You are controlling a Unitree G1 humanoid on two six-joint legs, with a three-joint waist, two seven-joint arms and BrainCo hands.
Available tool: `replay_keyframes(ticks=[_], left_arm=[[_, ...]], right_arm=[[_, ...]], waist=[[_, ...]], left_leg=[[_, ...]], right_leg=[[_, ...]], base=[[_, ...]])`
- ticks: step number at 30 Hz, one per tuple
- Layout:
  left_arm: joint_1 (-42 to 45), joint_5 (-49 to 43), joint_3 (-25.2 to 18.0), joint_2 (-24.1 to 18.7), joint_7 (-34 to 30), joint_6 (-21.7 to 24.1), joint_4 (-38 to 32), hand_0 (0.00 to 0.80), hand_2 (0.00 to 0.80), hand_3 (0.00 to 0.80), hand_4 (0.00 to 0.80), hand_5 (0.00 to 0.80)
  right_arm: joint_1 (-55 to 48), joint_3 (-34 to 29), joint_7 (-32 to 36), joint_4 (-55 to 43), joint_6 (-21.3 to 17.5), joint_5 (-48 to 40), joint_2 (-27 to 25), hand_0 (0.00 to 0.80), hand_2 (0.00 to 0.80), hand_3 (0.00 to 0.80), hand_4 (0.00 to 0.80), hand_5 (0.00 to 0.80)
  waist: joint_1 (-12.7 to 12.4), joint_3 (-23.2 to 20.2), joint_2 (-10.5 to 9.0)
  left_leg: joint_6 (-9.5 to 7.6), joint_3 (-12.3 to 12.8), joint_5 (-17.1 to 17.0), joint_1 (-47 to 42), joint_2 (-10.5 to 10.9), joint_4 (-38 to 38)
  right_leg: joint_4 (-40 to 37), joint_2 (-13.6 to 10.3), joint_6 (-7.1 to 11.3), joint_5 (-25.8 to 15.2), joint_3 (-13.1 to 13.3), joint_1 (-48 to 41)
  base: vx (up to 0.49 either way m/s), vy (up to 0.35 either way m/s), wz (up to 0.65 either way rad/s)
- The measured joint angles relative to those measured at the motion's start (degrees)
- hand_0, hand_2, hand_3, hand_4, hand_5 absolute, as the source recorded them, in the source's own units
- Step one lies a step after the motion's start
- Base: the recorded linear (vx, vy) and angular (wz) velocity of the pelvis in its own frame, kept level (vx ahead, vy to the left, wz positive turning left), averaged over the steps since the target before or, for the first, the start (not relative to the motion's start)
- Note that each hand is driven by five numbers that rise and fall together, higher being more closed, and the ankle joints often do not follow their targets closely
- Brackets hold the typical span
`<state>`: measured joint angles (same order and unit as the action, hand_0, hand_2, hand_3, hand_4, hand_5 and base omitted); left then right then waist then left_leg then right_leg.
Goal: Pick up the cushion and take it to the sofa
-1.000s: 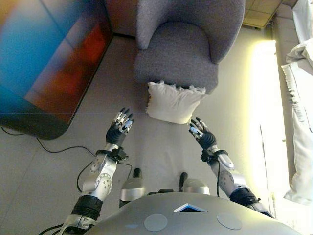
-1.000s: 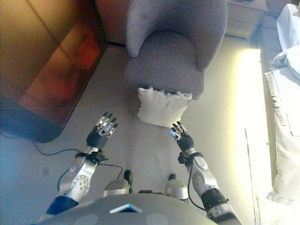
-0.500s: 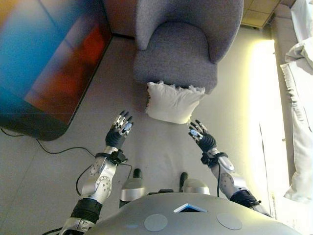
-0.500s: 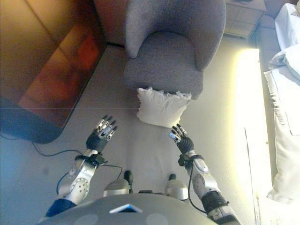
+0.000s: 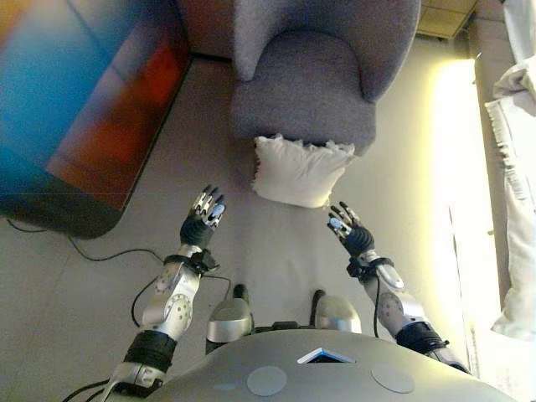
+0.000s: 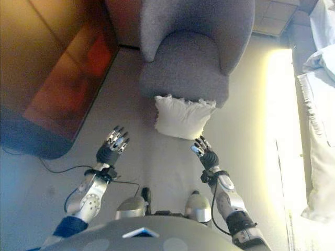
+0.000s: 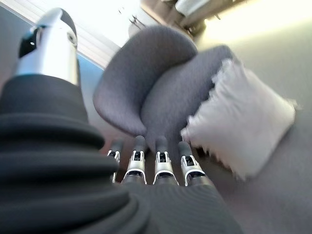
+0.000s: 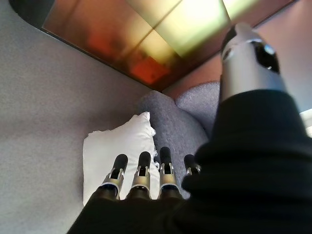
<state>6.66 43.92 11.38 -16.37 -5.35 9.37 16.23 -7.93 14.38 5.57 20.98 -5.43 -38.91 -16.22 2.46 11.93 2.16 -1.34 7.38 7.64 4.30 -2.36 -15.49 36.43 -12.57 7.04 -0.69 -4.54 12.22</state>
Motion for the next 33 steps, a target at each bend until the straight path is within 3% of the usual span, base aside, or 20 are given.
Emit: replay_keyframes(ticks=[2, 4, 6, 10, 13, 14, 15, 16, 18, 20, 21, 22, 23, 24, 25, 27, 28, 31, 33], left_arm=[[1.02, 0.00, -2.06, -1.46, -0.17, -0.06, -0.23, 0.000, 0.000, 0.000, 0.000, 0.000], [1.83, 0.00, -3.74, -3.25, -0.24, -0.16, -0.43, 0.000, 0.000, 0.000, 0.000, 0.000], [2.06, -0.01, -3.76, -3.94, -0.25, -0.30, -0.37, 0.000, 0.000, 0.000, 0.000, 0.000], [2.03, -0.63, -1.07, -3.94, -0.67, -0.33, -0.43, 0.000, 0.000, 0.000, 0.000, 0.000], [2.81, -0.64, 1.62, -3.83, -2.04, -1.31, -0.46, 0.000, 0.000, 0.000, 0.000, 0.000], [3.60, -0.66, 2.08, -3.12, -2.62, -1.40, -0.87, 0.000, 0.000, 0.000, 0.000, 0.000], [5.41, -0.67, 2.07, -2.34, -2.87, -1.48, -1.51, 0.000, 0.000, 0.000, 0.000, 0.000], [6.76, -0.85, 2.20, -1.65, -3.35, -1.70, -1.80, 0.000, 0.000, 0.000, 0.000, 0.000], [6.64, -1.01, 1.32, -2.09, -3.26, -1.78, -2.27, 0.000, 0.000, 0.000, 0.000, 0.000], [6.66, -1.05, 0.63, -2.80, -2.83, -1.93, -2.95, 0.000, 0.000, 0.000, 0.000, 0.000], [6.87, -1.06, 0.68, -3.19, -2.36, -2.40, -3.52, 0.000, 0.000, 0.000, 0.000, 0.000], [7.02, -1.05, 0.76, -3.21, -2.07, -2.54, -3.56, 0.000, 0.000, 0.000, 0.000, 0.000], [6.82, -1.00, 0.72, -3.58, -1.48, -2.55, -3.87, 0.000, 0.000, 0.000, 0.000, 0.000], [6.34, -0.85, 0.71, -3.88, -0.97, -2.55, -3.95, 0.000, 0.000, 0.000, 0.000, 0.000], [6.02, -0.68, 0.65, -3.73, -0.47, -2.51, -3.97, 0.000, 0.000, 0.000, 0.000, 0.000], [5.86, -0.40, 0.72, -2.24, 0.91, -2.34, -3.91, 0.000, 0.000, 0.000, 0.000, 0.000], [5.59, -0.39, 1.02, -1.56, 1.13, -2.25, -3.93, 0.000, 0.000, 0.000, 0.000, 0.000], [4.13, -0.28, 0.87, -0.90, 1.23, -1.11, -4.02, 0.000, 0.000, 0.000, 0.000, 0.000], [4.28, 0.18, 0.78, -1.09, 1.39, -0.91, -4.23, 0.000, 0.000, 0.000, 0.000, 0.000]], right_arm=[[-1.19, -0.03, 0.01, -0.04, -0.01, -0.02, 0.71, 0.000, 0.000, 0.000, 0.000, 0.000], [-1.33, -0.17, -0.09, -0.16, -0.01, -0.06, 1.37, 0.000, 0.000, 0.000, 0.000, 0.000], [-1.07, -0.14, -0.19, -0.68, -0.02, -0.09, 1.84, 0.000, 0.000, 0.000, 0.000, 0.000], [-0.72, -0.13, -1.22, -0.66, 0.01, -1.32, 2.04, 0.000, 0.000, 0.000, 0.000, 0.000], [-2.12, -1.14, -1.53, -0.23, 0.07, -1.82, 3.11, 0.000, 0.000, 0.000, 0.000, 0.000], [-1.94, -2.07, -1.55, -0.31, 0.14, -2.21, 2.94, 0.000, 0.000, 0.000, 0.000, 0.000], [-2.04, -2.26, -1.52, -1.05, 0.14, -2.33, 2.21, 0.000, 0.000, 0.000, 0.000, 0.000], [-2.52, -2.68, -1.32, -2.54, 0.10, -2.34, 0.99, 0.000, 0.000, 0.000, 0.000, 0.000], [-3.44, -2.34, -1.04, -2.22, 0.24, -2.33, 0.05, 0.000, 0.000, 0.000, 0.000, 0.000], [-3.73, -2.51, -1.06, -2.22, 0.79, -2.33, -0.11, 0.000, 0.000, 0.000, 0.000, 0.000], [-3.79, -2.48, -1.07, -2.26, 0.89, -2.33, -0.09, 0.000, 0.000, 0.000, 0.000, 0.000], [-3.82, -2.45, -1.04, -2.27, 1.11, -2.33, -0.08, 0.000, 0.000, 0.000, 0.000, 0.000], [-3.30, -2.40, -0.68, -2.16, 1.37, -2.31, 0.15, 0.000, 0.000, 0.000, 0.000, 0.000], [-2.89, -2.39, -0.03, -2.07, 1.67, -2.27, 0.13, 0.000, 0.000, 0.000, 0.000, 0.000], [-2.31, -2.41, 0.44, -2.02, 1.84, -2.26, -0.13, 0.000, 0.000, 0.000, 0.000, 0.000], [-1.05, -2.19, 1.13, -1.31, 1.79, -2.26, -0.51, 0.000, 0.000, 0.000, 0.000, 0.000], [-1.20, -1.87, 1.42, -0.82, 1.68, -2.26, -0.53, 0.000, 0.000, 0.000, 0.000, 0.000], [-1.20, -0.64, 1.59, 0.08, 1.58, -2.28, -0.59, 0.000, 0.000, 0.000, 0.000, 0.000], [-1.39, -0.29, 1.59, 0.13, 1.58, -2.29, -0.38, 0.000, 0.000, 0.000, 0.000, 0.000]], waist=[[-0.10, 0.02, -0.43], [-0.12, 0.03, -2.41], [-0.17, 0.08, -4.13], [2.57, 0.82, -6.36], [3.75, 0.46, -8.58], [4.13, 0.98, -8.53], [3.87, 0.89, -7.56], [4.86, 0.19, -5.74], [6.02, -0.22, -5.18], [6.43, -1.51, -5.48], [6.60, -2.44, -4.97], [6.84, -3.27, -4.54], [6.89, -3.74, -4.36], [6.62, -4.18, -5.07], [6.07, -4.61, -5.72], [4.94, -5.17, -6.28], [4.81, -5.42, -7.10], [4.01, -5.78, -7.65], [2.68, -6.06, -7.63]], left_leg=[[-0.56, -0.44, -0.30, -0.74, 0.10, 0.92], [-1.06, -1.07, -0.67, -0.62, 0.68, 1.32], [-0.91, -1.89, -1.78, -0.44, 1.93, 2.47], [-0.70, -4.68, -1.66, -0.65, 3.32, 2.97], [1.40, -6.35, -0.76, -2.44, 3.52, 3.68], [1.02, -4.49, 2.15, -2.13, 3.61, -4.37], [0.53, -2.46, 4.60, -4.33, 3.30, -5.61], [0.44, -1.04, 7.29, -8.14, 2.85, -1.88], [1.77, -1.59, 8.84, -12.20, 1.90, 2.80], [3.03, -1.01, 9.56, -13.31, 0.72, 3.78], [4.68, -1.09, 9.49, -13.86, -0.77, 3.90], [5.33, -0.90, 9.55, -14.84, -2.10, 4.33], [6.89, -0.92, 9.94, -13.38, -2.79, 0.06], [8.71, -0.99, 8.90, -10.35, -3.13, -7.32], [10.63, -1.18, 6.02, -7.60, -3.37, -14.09], [9.32, -1.57, -4.56, -3.45, -2.86, -24.84], [7.84, -1.60, -9.22, -2.09, -2.77, -28.98], [5.55, -2.29, -7.05, 3.60, -3.18, -34.10], [4.61, -1.44, -5.30, 5.22, -4.96, -24.13]], right_leg=[[3.27, -0.40, 0.19, -0.62, 0.86, 3.14], [-1.51, -0.27, 0.88, 0.90, 0.84, 3.75], [-12.66, -0.24, 2.16, 2.21, 0.86, 3.11], [-31.28, -0.35, 5.33, 0.04, 0.36, 1.08], [-34.44, -0.76, 5.72, -2.12, -4.27, -1.04], [-32.68, -1.16, 5.66, -3.11, -5.67, -1.10], [-30.60, -1.08, 5.17, -3.42, -6.93, -1.14], [-28.31, -0.34, 4.06, -4.22, -9.15, -1.11], [-21.36, 0.66, 2.34, -2.54, -7.67, 0.91], [-16.17, 1.75, -1.50, 0.97, -6.81, 3.33], [-15.29, 3.37, -4.07, 2.65, -6.93, 3.09], [-14.99, 4.79, -5.21, 3.67, -6.92, 2.85], [-14.00, 6.39, -6.77, 4.52, -7.02, 2.72], [-13.71, 6.49, -7.52, 5.06, -6.18, 2.78], [-14.31, 6.35, -8.15, 5.47, -5.39, 2.10], [-17.47, 6.76, -8.86, 5.86, -3.74, -1.58], [-19.54, 6.54, -9.32, 5.78, -2.78, -3.53], [-23.73, 6.77, -10.22, 6.06, -1.85, -8.41], [-25.80, 7.79, -10.31, 6.09, -0.79, -10.07]], base=[[0.282, -0.069, 0.19], [0.342, -0.187, 0.22], [0.411, -0.203, 0.15], [0.461, -0.089, 0.43], [0.460, -0.041, 0.50], [0.429, -0.042, 0.03], [0.482, -0.046, -0.20], [0.547, -0.067, -0.15], [0.501, -0.056, 0.03], [0.418, -0.085, -0.11], [0.402, -0.152, -0.16], [0.431, -0.190, -0.17], [0.415, -0.190, -0.39], [0.373, -0.159, -0.57], [0.390, -0.123, -0.76], [0.351, -0.031, -0.81], [0.278, 0.077, -0.57], [0.278, 0.159, -0.29], [0.340, 0.260, -0.30]])
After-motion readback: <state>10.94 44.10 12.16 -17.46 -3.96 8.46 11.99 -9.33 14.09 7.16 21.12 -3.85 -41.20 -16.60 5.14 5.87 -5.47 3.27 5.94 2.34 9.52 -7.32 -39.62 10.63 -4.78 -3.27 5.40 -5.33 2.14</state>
